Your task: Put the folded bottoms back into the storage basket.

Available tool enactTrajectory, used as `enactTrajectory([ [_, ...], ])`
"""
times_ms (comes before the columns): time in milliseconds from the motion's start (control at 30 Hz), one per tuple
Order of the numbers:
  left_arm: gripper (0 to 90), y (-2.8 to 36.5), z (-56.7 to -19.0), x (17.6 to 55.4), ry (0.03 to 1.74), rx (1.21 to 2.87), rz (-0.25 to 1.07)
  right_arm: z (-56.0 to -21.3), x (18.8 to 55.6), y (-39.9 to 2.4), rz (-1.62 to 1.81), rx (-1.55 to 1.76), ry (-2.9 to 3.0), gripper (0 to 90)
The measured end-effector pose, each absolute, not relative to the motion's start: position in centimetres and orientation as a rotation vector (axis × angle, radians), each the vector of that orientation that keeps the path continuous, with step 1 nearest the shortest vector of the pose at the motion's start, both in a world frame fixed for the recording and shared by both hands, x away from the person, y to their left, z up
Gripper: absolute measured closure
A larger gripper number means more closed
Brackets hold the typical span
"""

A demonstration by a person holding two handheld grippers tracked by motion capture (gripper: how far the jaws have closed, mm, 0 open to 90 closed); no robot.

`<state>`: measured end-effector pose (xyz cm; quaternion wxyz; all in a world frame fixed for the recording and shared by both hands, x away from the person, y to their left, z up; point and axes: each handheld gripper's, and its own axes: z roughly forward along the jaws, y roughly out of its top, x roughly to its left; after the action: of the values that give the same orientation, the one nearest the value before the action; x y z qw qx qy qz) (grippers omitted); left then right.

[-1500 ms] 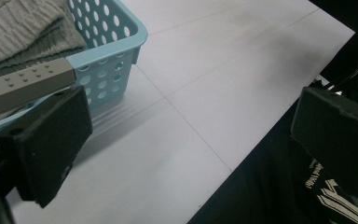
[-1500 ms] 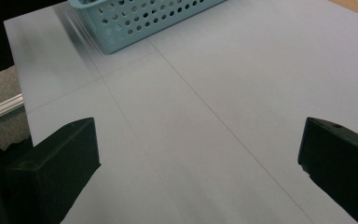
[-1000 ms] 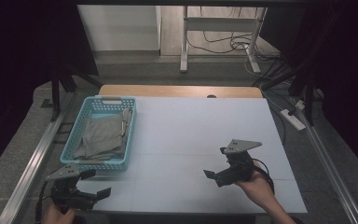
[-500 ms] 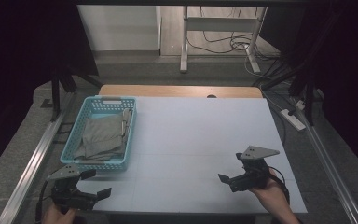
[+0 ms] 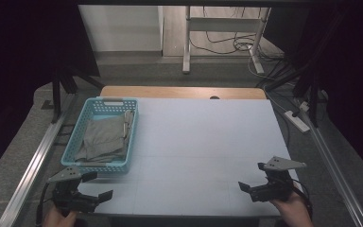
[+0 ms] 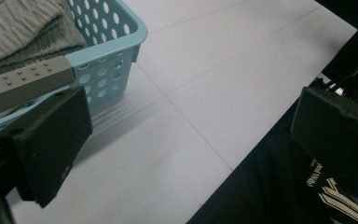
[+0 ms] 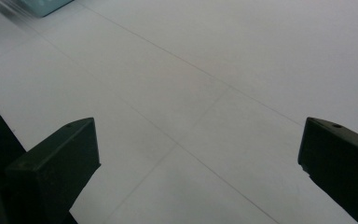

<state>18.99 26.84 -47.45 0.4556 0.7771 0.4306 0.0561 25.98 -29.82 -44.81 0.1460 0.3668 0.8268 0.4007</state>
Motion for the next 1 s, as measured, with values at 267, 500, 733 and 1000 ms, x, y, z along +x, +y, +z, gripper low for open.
enactTrajectory([
  [267, 0.0, 26.9, -47.5, 19.0, 1.067, 1.914, 0.138, -44.9, 24.8, -31.9, 1.153, 1.121, 2.336, 0.0],
  [500, 0.0, 26.9, -47.4, 19.0, 1.069, 1.911, 0.14, -44.9, 23.9, -32.9, 1.135, 1.135, 2.32, 0.0],
  [733, 0.0, 26.9, -47.4, 19.0, 1.074, 1.905, 0.144, -44.9, 23.2, -33.7, 1.134, 1.163, 2.301, 0.0],
  [1000, 0.0, 26.9, -47.4, 18.9, 1.087, 1.902, 0.157, -44.8, 22.7, -34.4, 1.13, 1.194, 2.286, 0.0],
])
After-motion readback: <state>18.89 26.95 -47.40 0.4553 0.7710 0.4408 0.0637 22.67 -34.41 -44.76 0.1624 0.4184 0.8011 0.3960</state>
